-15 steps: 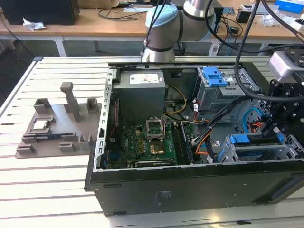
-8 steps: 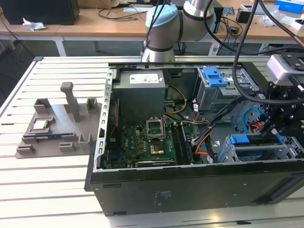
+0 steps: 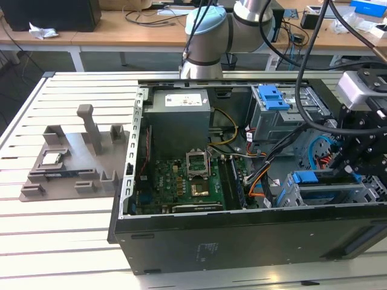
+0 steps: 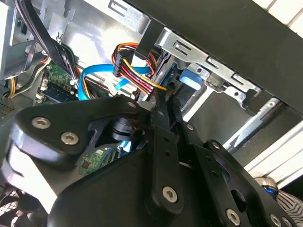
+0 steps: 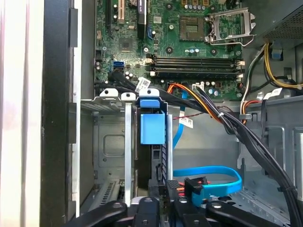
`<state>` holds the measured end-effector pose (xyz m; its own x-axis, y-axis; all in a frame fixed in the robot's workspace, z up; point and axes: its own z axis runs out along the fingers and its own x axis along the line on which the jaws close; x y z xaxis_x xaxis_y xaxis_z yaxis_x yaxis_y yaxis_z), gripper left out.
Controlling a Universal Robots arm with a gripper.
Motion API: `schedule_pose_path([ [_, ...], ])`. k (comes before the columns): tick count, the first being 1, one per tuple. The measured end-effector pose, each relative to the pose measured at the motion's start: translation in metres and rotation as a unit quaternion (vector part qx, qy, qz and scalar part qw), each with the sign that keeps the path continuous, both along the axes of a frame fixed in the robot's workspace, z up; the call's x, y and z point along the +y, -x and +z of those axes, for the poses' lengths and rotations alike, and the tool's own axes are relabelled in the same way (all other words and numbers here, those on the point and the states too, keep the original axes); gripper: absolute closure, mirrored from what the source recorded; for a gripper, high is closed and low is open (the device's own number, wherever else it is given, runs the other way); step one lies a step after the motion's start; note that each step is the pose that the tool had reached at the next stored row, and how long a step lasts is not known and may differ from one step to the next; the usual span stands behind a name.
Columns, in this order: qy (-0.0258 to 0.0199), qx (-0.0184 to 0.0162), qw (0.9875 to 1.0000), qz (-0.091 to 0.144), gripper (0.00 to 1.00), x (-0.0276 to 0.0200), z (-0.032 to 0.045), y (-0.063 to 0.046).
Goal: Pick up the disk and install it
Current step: 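Insert the first disk wire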
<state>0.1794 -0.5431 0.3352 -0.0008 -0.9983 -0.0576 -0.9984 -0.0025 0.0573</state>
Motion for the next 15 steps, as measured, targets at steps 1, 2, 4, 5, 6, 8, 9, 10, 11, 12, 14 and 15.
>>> schedule_pose_path([
  [1, 0.0003, 0.0, 1.0, 0.0, 0.76, 0.0, 0.0003, 0.0],
  [2, 0.0005, 0.0, 1.0, 0.0, 0.76, 0.0, 0.003, 0.0],
  [4, 0.0005, 0.0, 1.0, 0.0, 0.76, 0.0001, 0.0092, 0.0],
  [5, 0.0006, 0.0, 1.0, 0.0, 0.76, 0.0003, 0.0141, 0.0],
  [6, 0.0005, -0.0001, 1.0, 0.0, 0.76, 0.0004, 0.0202, 0.0],
  [8, 0.0005, -0.0001, 1.0, 0.0, 0.84, 0.0005, 0.0297, 0.0],
  [9, 0.0006, 0.0, 1.0, 0.0, 0.89, 0.0005, 0.0361, 0.0],
  [10, 0.0005, 0.0, 1.0, 0.0, 0.89, 0.0005, 0.0441, 0.0],
  [11, 0.0006, -0.0001, 1.0, 0.0, 0.89, 0.0005, 0.0531, 0.0],
  [12, 0.0005, 0.0, 1.0, 0.0, 0.89, 0.0005, 0.058, 0.0],
  [14, 0.0005, -0.0001, 1.0, 0.0, 0.89, 0.0005, 0.0662, 0.0],
  [15, 0.0003, 0.0, 1.0, 0.0, 0.89, 0.0005, 0.0662, 0.0],
])
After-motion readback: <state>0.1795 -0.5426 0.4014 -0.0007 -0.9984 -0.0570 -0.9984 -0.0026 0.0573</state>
